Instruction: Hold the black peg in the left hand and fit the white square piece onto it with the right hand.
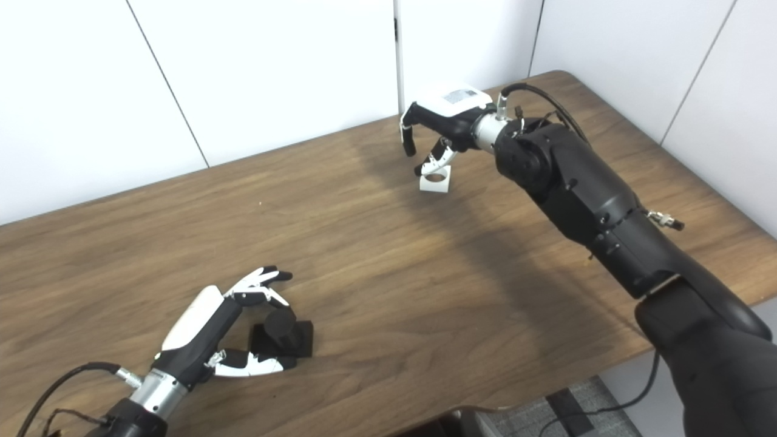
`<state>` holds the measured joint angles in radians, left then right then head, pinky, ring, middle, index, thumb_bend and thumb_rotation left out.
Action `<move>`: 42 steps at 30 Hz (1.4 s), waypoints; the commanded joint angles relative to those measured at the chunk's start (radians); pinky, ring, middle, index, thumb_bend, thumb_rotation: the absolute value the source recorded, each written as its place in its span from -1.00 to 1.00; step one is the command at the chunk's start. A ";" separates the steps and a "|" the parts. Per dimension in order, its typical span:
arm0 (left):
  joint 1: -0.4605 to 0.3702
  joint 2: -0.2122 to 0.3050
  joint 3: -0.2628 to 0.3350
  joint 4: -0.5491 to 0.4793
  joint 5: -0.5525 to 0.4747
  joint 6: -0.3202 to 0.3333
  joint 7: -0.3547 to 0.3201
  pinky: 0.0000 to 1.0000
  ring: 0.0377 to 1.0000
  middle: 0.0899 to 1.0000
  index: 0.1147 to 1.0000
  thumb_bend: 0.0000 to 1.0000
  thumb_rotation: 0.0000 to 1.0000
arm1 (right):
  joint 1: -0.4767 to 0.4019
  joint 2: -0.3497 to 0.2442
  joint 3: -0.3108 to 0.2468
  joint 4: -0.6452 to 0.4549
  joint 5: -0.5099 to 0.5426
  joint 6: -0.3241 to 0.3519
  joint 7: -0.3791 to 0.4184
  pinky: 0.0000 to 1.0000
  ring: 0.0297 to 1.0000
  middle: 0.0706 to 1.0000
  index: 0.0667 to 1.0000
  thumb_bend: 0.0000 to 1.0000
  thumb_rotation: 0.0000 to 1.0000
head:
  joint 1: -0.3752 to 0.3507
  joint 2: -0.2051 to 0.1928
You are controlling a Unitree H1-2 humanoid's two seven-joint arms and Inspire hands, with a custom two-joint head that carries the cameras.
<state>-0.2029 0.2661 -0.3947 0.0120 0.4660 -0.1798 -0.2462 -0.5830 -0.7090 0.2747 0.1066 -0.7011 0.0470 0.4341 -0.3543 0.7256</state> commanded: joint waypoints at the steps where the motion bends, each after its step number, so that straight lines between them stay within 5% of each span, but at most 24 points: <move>1: 0.018 0.034 -0.001 0.035 0.021 0.057 -0.044 0.72 0.90 0.74 -0.15 0.05 -0.87 | -0.079 -0.024 0.008 -0.017 -0.043 0.055 0.061 0.53 0.68 0.62 -0.08 0.03 -0.67 | 0.000 0.001; 2: 0.018 0.034 -0.001 0.035 0.019 0.058 -0.045 0.73 0.90 0.74 -0.15 0.05 -0.87 | -0.083 -0.025 0.013 -0.015 -0.055 0.068 0.078 0.45 0.70 0.70 0.35 0.49 -0.39 | 0.000 0.001; 4: 0.018 0.033 -0.002 0.036 0.019 0.057 -0.045 0.71 0.90 0.74 -0.15 0.05 -0.87 | -0.086 -0.024 0.025 -0.001 -0.084 0.098 0.108 0.41 0.72 0.77 0.59 0.71 -0.28 | 0.000 0.001; 11: 0.018 0.032 -0.003 0.036 0.024 0.057 -0.043 0.69 0.89 0.73 -0.15 0.05 -0.88 | -0.092 -0.019 0.037 0.043 -0.123 0.135 0.149 0.44 0.79 0.87 0.73 0.91 -0.21 | 0.006 0.004; 27: 0.021 0.041 -0.002 0.029 0.024 0.063 -0.050 0.72 0.90 0.73 -0.15 0.05 -0.87 | -0.119 -0.005 0.042 0.112 -0.143 0.193 0.180 0.67 0.89 0.92 0.74 0.94 -0.19 | 0.009 0.004; 36: 0.024 0.045 0.001 0.030 0.023 0.050 -0.043 0.72 0.89 0.73 -0.15 0.05 -0.87 | -0.084 0.025 0.047 0.161 -0.178 0.207 0.091 0.48 0.77 0.79 0.55 0.50 -0.22 | 0.012 0.010; 42: 0.029 0.043 0.002 0.016 0.025 0.066 -0.046 0.73 0.89 0.73 -0.15 0.05 -0.87 | -0.085 0.047 0.054 0.213 -0.176 0.211 0.077 0.45 0.75 0.78 0.50 0.44 -0.17 | 0.019 0.016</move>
<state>-0.2011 0.2716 -0.3930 0.0081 0.4655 -0.1793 -0.2485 -0.6341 -0.6498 0.3347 0.3183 -0.8728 0.2405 0.5229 -0.3344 0.7409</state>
